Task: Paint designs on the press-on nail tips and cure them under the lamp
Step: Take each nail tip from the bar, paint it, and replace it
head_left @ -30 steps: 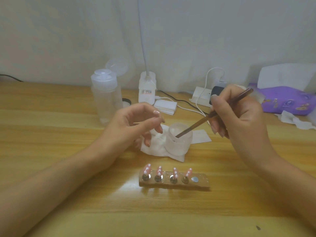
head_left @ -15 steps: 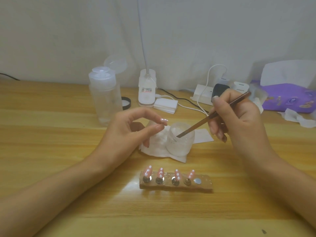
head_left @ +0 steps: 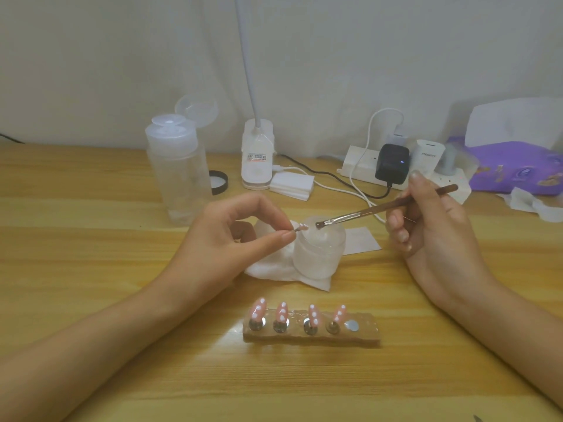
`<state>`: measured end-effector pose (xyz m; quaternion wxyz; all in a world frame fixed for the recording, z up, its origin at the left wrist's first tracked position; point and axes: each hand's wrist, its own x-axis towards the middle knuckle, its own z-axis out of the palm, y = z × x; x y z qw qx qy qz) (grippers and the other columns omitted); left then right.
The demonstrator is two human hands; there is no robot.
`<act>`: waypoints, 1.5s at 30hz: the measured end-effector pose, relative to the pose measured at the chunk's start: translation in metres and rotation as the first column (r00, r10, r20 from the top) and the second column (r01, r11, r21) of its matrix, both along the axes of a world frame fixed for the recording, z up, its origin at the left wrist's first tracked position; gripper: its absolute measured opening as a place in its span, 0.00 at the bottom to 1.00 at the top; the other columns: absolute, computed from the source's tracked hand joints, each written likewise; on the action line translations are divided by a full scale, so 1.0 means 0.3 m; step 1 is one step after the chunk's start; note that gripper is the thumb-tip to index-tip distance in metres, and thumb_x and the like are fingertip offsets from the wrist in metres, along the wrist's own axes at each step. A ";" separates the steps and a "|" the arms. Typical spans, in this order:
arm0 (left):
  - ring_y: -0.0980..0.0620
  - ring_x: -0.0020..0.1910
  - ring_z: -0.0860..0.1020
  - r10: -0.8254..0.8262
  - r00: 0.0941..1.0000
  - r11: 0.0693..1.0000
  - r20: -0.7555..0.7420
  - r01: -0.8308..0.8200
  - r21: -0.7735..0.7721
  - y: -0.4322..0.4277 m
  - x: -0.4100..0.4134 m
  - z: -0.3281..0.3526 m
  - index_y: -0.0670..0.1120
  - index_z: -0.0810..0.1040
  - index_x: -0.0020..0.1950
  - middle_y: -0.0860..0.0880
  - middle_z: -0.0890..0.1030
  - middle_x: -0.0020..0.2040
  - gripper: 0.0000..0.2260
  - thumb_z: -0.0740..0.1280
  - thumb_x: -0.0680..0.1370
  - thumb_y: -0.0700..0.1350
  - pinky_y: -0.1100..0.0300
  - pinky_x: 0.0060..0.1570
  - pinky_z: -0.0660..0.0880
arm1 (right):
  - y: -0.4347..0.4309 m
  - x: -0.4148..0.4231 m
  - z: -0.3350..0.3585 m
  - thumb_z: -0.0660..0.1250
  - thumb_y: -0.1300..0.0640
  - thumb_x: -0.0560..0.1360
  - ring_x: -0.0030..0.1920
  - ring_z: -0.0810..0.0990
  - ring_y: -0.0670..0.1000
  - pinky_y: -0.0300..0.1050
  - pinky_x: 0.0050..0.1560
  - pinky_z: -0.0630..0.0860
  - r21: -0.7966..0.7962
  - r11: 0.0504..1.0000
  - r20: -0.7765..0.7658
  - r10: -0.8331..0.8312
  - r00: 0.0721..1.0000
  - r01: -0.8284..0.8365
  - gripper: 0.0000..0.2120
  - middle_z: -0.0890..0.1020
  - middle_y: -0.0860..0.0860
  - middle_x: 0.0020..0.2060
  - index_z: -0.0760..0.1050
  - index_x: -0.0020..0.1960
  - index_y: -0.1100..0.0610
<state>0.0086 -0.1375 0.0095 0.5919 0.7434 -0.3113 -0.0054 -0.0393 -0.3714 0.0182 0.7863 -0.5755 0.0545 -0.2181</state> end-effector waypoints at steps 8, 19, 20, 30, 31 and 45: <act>0.59 0.26 0.68 -0.020 0.999 0.999 0.033 0.019 0.036 0.005 0.002 -0.005 0.51 0.81 0.41 0.54 0.83 0.41 0.03 0.74 0.73 0.47 0.72 0.27 0.65 | -0.005 -0.001 -0.003 0.62 0.55 0.80 0.23 0.69 0.45 0.34 0.23 0.65 0.008 0.999 -0.005 0.050 0.999 -0.050 0.18 0.74 0.49 0.24 0.74 0.31 0.49; 0.58 0.26 0.67 -0.024 0.997 0.999 0.068 0.022 0.036 0.004 0.008 -0.013 0.47 0.81 0.41 0.53 0.81 0.40 0.05 0.73 0.73 0.47 0.70 0.29 0.65 | 0.008 -0.003 -0.003 0.65 0.51 0.74 0.23 0.70 0.46 0.35 0.24 0.66 -0.112 0.988 0.010 0.111 0.994 -0.109 0.10 0.77 0.50 0.24 0.68 0.38 0.54; 0.58 0.26 0.67 -0.025 0.997 0.999 0.075 0.023 0.038 0.003 0.008 -0.013 0.47 0.81 0.41 0.53 0.81 0.40 0.05 0.73 0.73 0.47 0.70 0.29 0.65 | 0.007 -0.003 -0.004 0.65 0.52 0.75 0.23 0.69 0.46 0.35 0.23 0.66 -0.112 0.989 0.002 0.101 0.995 -0.100 0.11 0.76 0.51 0.24 0.68 0.38 0.54; 0.58 0.26 0.66 -0.005 0.982 0.997 0.188 -0.011 0.080 0.002 -0.008 -0.010 0.47 0.79 0.42 0.51 0.80 0.43 0.05 0.72 0.75 0.46 0.70 0.32 0.66 | 0.005 -0.002 -0.004 0.65 0.51 0.76 0.21 0.66 0.46 0.35 0.24 0.58 -0.130 0.988 -0.018 0.087 0.996 -0.089 0.11 0.77 0.50 0.25 0.68 0.38 0.53; 0.58 0.26 0.66 0.001 0.981 0.996 0.195 -0.018 0.084 0.001 -0.009 -0.010 0.47 0.79 0.42 0.52 0.80 0.43 0.05 0.71 0.75 0.46 0.70 0.32 0.67 | 0.001 -0.001 -0.006 0.64 0.53 0.78 0.21 0.65 0.45 0.34 0.23 0.61 -0.106 0.991 -0.016 0.078 0.997 -0.079 0.12 0.77 0.51 0.25 0.68 0.38 0.53; 0.54 0.28 0.68 0.024 0.946 0.990 0.323 -0.068 0.126 0.003 -0.012 -0.010 0.49 0.80 0.44 0.53 0.80 0.46 0.01 0.71 0.76 0.45 0.73 0.35 0.65 | 0.002 0.000 -0.005 0.65 0.48 0.75 0.21 0.65 0.45 0.38 0.25 0.56 -0.118 0.987 0.039 0.115 0.993 -0.110 0.11 0.78 0.50 0.26 0.68 0.40 0.53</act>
